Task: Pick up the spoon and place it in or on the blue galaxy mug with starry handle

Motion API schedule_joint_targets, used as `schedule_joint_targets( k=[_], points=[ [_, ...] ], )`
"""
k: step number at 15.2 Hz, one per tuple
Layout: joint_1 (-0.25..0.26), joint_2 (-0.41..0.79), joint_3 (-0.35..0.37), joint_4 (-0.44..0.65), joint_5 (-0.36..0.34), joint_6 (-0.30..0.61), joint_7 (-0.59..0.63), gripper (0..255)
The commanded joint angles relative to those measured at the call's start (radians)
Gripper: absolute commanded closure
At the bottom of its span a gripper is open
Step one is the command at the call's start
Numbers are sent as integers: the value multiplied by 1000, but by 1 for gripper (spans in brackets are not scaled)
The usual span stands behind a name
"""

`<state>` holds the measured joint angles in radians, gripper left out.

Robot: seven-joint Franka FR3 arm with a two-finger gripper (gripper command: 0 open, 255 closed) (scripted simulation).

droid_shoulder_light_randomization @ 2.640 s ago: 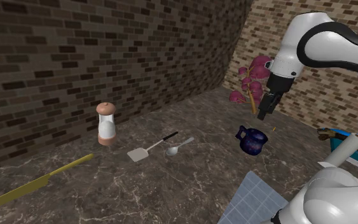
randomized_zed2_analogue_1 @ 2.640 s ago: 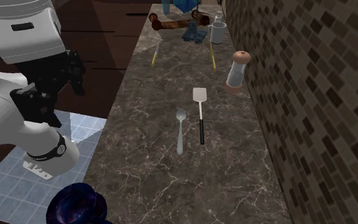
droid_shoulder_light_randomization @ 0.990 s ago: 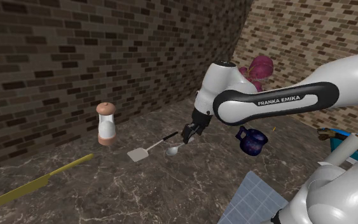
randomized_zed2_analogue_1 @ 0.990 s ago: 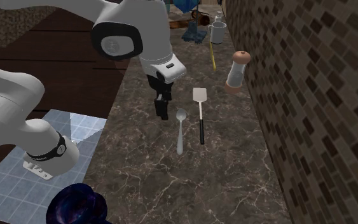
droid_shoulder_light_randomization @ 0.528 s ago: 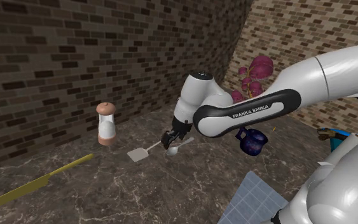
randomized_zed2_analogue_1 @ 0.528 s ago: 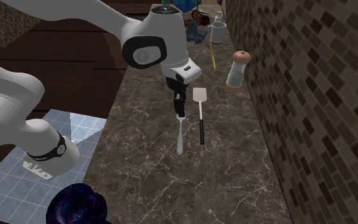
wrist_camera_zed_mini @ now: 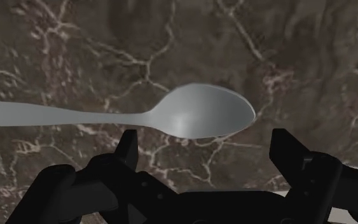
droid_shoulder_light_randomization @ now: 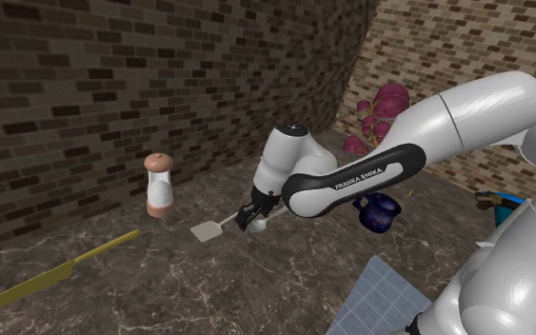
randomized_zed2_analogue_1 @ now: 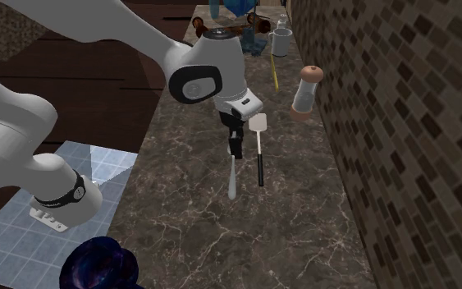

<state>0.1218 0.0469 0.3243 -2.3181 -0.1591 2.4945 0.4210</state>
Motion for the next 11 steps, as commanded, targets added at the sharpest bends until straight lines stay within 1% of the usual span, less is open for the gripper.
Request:
schedule_joint_targets(
  k=[1,7,8,11],
  points=[
    [0,8,0,0,-6,8,5,0],
    [0,8,0,1,-6,7,5,0],
    [0,8,0,1,-6,7,5,255],
    [0,8,0,1,-6,7,5,255]
  ],
)
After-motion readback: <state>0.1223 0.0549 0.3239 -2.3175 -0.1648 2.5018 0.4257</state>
